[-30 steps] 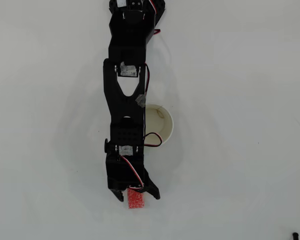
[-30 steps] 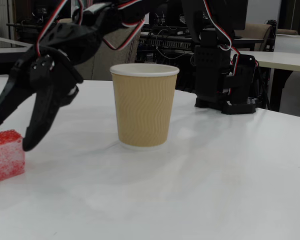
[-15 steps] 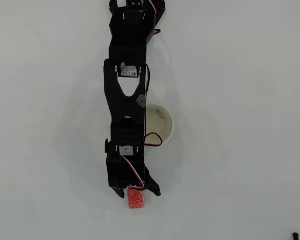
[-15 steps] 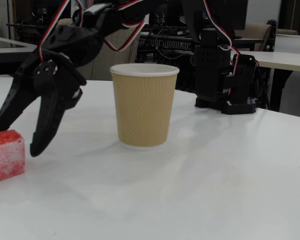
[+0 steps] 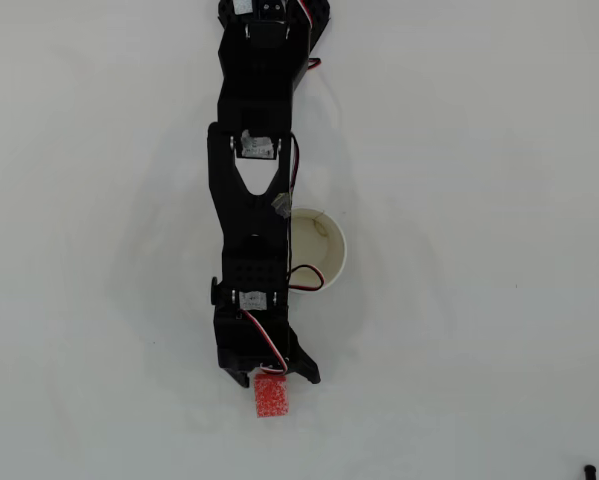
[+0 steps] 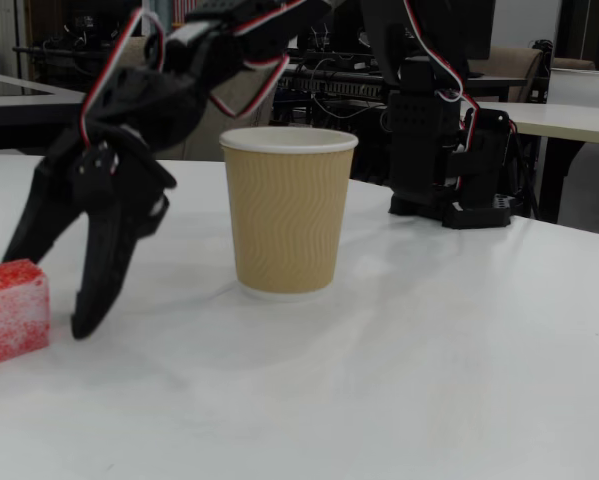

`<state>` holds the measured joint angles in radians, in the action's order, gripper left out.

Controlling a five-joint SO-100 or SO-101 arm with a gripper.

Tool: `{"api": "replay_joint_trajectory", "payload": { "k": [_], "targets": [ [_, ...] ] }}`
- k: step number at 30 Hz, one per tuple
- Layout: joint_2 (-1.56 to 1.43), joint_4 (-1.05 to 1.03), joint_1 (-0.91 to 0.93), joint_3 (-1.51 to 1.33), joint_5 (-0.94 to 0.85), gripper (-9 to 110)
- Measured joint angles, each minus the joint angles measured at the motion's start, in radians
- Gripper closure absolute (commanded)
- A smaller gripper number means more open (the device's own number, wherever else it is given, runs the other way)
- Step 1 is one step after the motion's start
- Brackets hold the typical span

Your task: Grasp a red cube and put it in the cup.

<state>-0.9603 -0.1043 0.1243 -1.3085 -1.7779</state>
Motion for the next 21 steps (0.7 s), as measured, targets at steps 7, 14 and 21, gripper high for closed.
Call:
{"api": "replay_joint_trajectory", "payload": {
  "k": [7,14,21],
  "targets": [
    [0.029,0.0,0.0,0.038,0.0,65],
    [0.029,0.0,0.02,0.052,0.0,65],
    [0.029,0.0,0.031,0.086,0.0,65]
  ]
}}
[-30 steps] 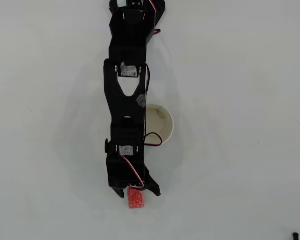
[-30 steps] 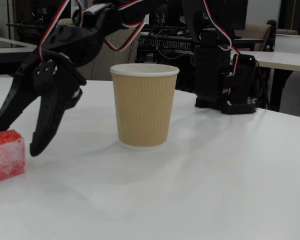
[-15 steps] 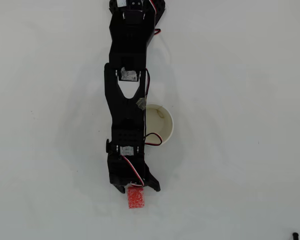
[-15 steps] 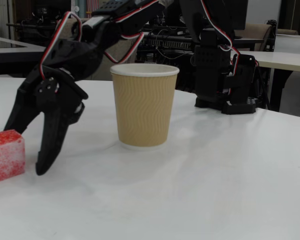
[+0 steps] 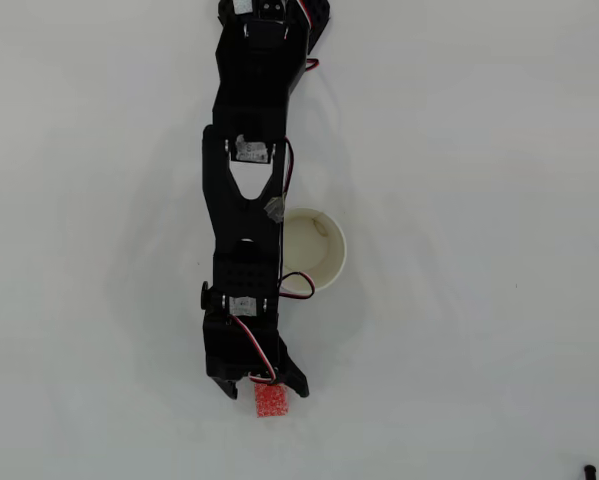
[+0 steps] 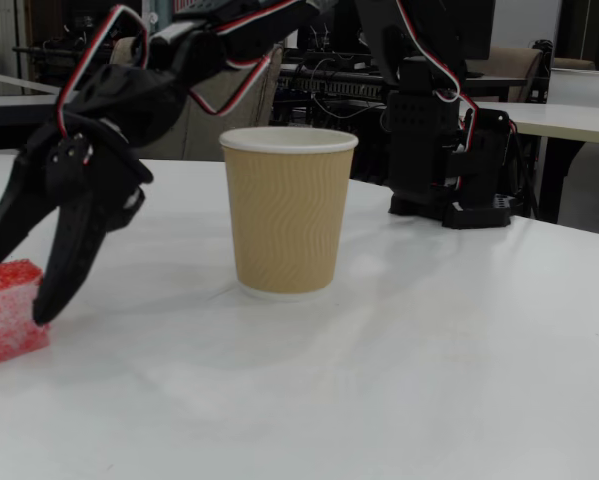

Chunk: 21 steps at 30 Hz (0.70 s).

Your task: Grasp a red cube and put it in the cup.

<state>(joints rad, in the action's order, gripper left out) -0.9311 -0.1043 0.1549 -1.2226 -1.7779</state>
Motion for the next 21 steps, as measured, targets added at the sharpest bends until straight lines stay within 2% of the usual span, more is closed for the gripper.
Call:
{"api": "replay_joint_trajectory", "payload": {
  "k": [12,17,21],
  "targets": [
    [0.037,0.0,0.015,0.005,0.0,65],
    [0.037,0.0,0.009,0.005,0.0,81],
    [0.037,0.0,0.009,0.005,0.0,88]
  ]
}}
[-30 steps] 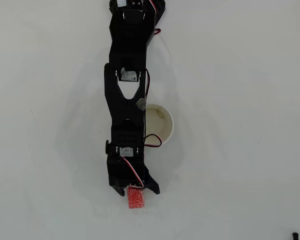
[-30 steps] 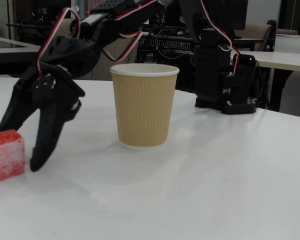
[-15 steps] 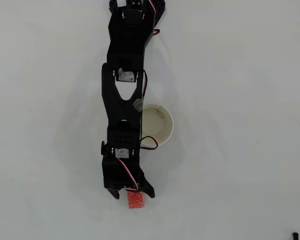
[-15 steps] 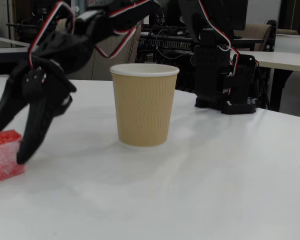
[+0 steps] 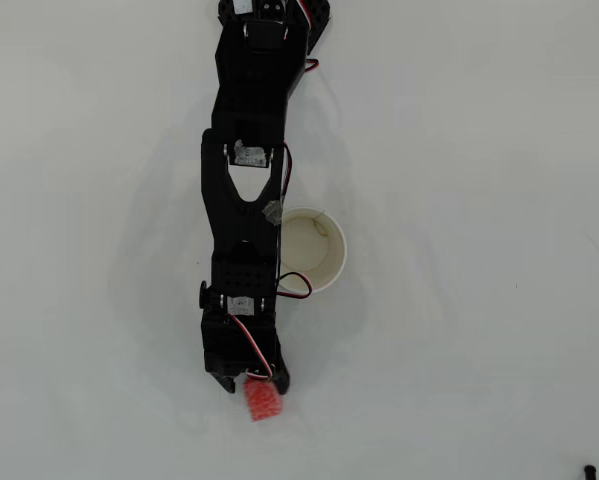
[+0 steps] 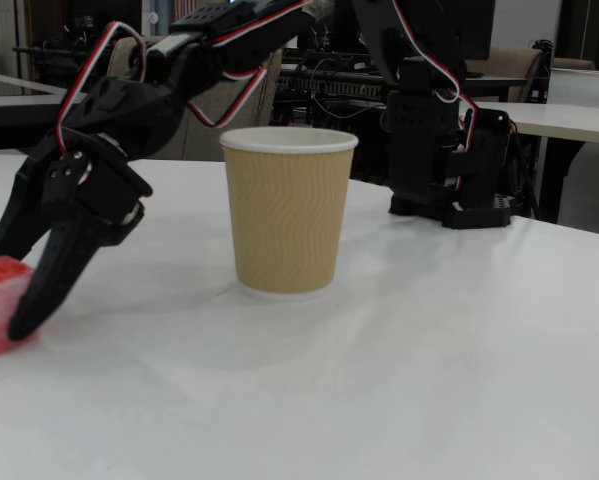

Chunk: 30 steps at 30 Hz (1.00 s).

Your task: Grasp a red cube and put it in the cup.

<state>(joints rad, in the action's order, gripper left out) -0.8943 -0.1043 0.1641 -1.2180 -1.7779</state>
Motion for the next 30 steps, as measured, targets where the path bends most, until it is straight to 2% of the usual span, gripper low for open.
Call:
{"api": "replay_joint_trajectory", "payload": {
  "k": [12,30],
  "targets": [
    [-0.009,-0.041,0.0,0.0,0.04,88],
    [-0.316,-0.069,-0.023,-0.132,0.08,88]
  ]
}}
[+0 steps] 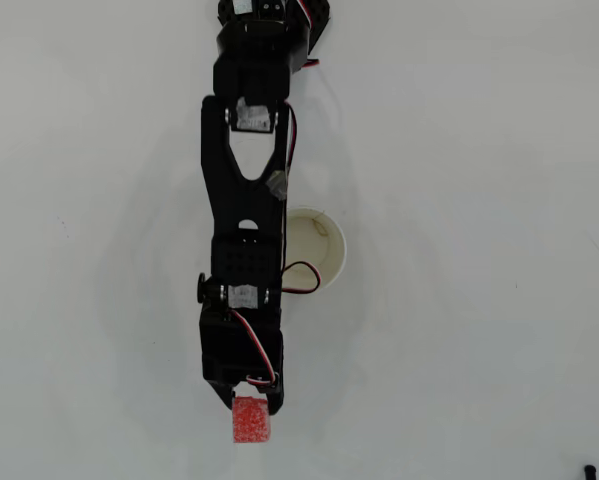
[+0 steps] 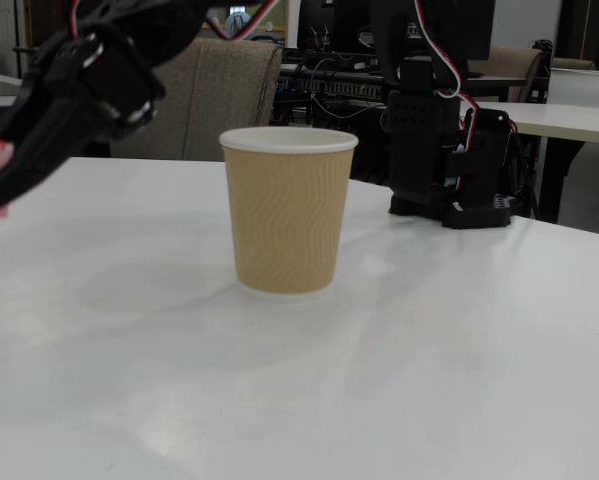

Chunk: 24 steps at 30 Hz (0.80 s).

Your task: Grasp a red cube and put it in the cup.

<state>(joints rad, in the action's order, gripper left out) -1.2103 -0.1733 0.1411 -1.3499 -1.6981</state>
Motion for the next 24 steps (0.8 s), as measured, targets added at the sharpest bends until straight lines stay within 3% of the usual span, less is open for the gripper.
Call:
{"api": "replay_joint_trajectory", "payload": {
  "k": [24],
  "targets": [
    [-0.565,-0.057,-0.028,-0.508,0.009,88]
  ]
}}
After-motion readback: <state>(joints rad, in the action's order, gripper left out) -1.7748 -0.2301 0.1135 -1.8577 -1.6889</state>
